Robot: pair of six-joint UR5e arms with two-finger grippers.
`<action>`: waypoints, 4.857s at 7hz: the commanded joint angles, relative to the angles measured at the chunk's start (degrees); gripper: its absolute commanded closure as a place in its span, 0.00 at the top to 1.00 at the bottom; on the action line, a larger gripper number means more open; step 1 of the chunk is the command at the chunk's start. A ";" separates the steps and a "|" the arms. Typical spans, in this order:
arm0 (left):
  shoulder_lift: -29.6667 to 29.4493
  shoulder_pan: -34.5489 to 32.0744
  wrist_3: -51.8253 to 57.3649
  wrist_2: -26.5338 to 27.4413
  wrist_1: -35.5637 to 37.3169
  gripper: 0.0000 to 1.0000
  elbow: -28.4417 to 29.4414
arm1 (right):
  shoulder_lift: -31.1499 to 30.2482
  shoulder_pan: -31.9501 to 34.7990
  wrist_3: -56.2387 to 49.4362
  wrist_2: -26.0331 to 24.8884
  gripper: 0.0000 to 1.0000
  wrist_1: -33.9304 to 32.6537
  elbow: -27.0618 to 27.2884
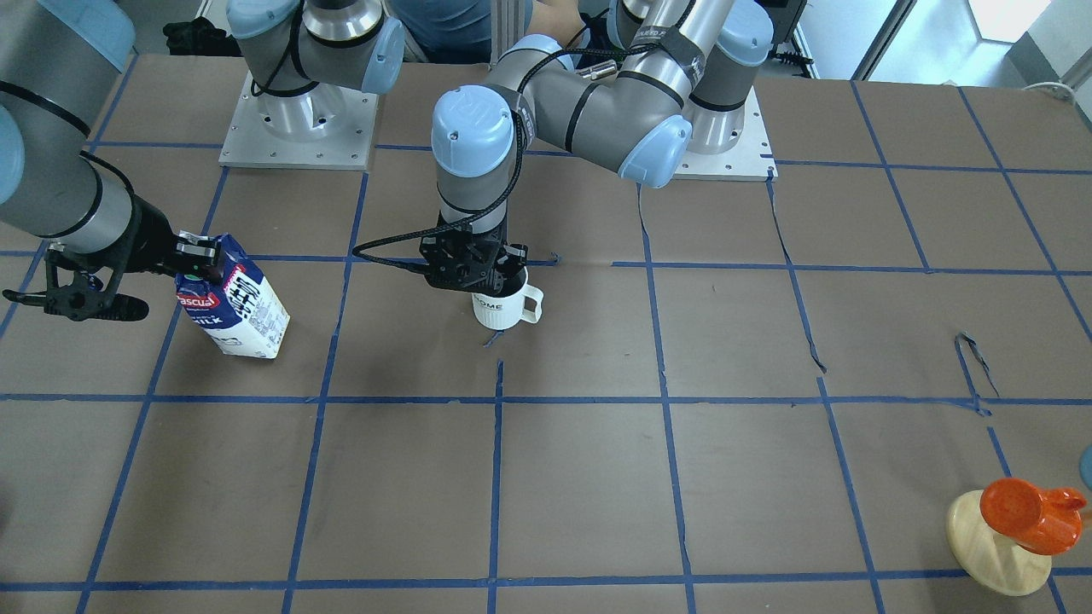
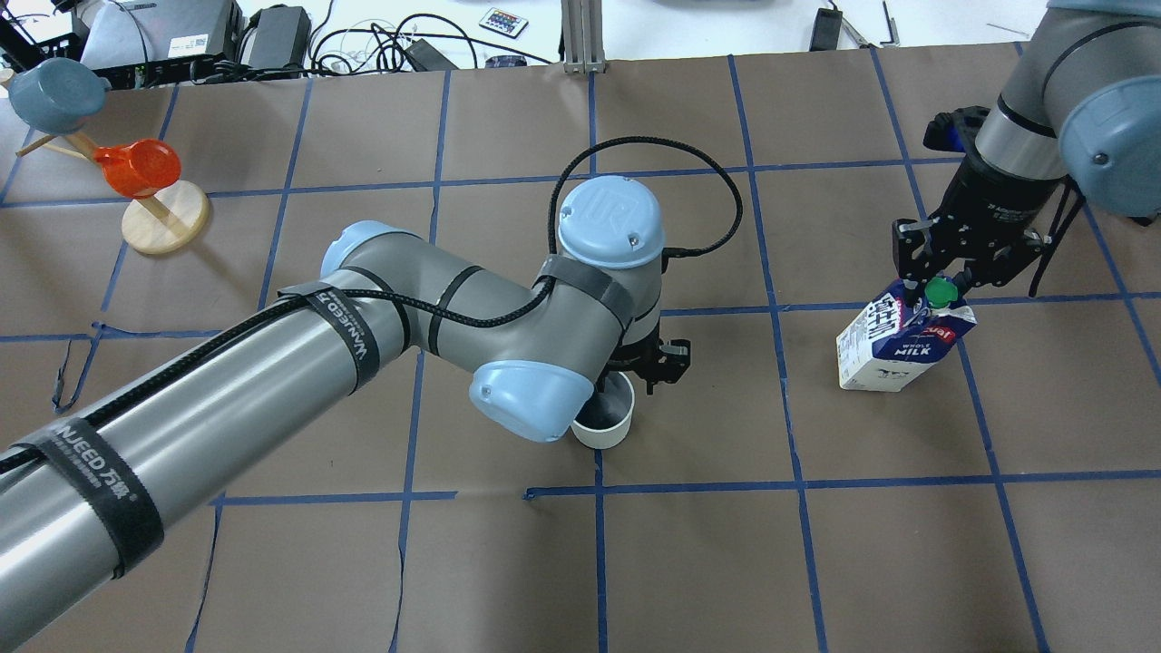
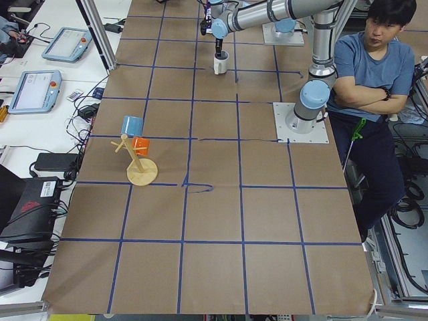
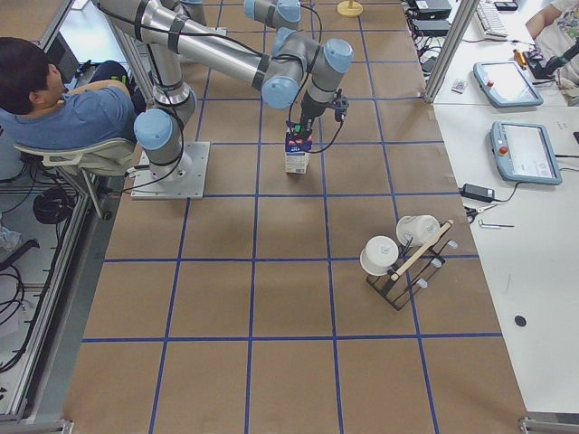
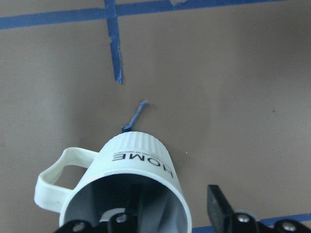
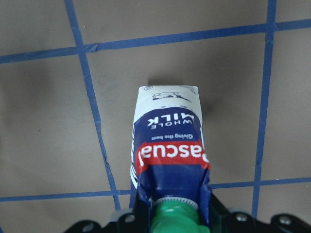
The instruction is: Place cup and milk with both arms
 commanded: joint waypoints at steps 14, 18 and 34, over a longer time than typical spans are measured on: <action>17.40 32.74 24.32 2.67 -27.28 1.00 14.83 | 3.87 26.95 16.90 5.26 0.40 -2.34 -3.35; 17.75 32.74 24.32 2.85 -27.28 1.00 14.48 | 4.93 27.22 20.25 5.35 0.40 -2.17 -3.35; 17.75 32.92 24.32 2.85 -27.28 1.00 14.74 | -6.23 19.49 14.03 -3.08 1.00 6.00 -9.06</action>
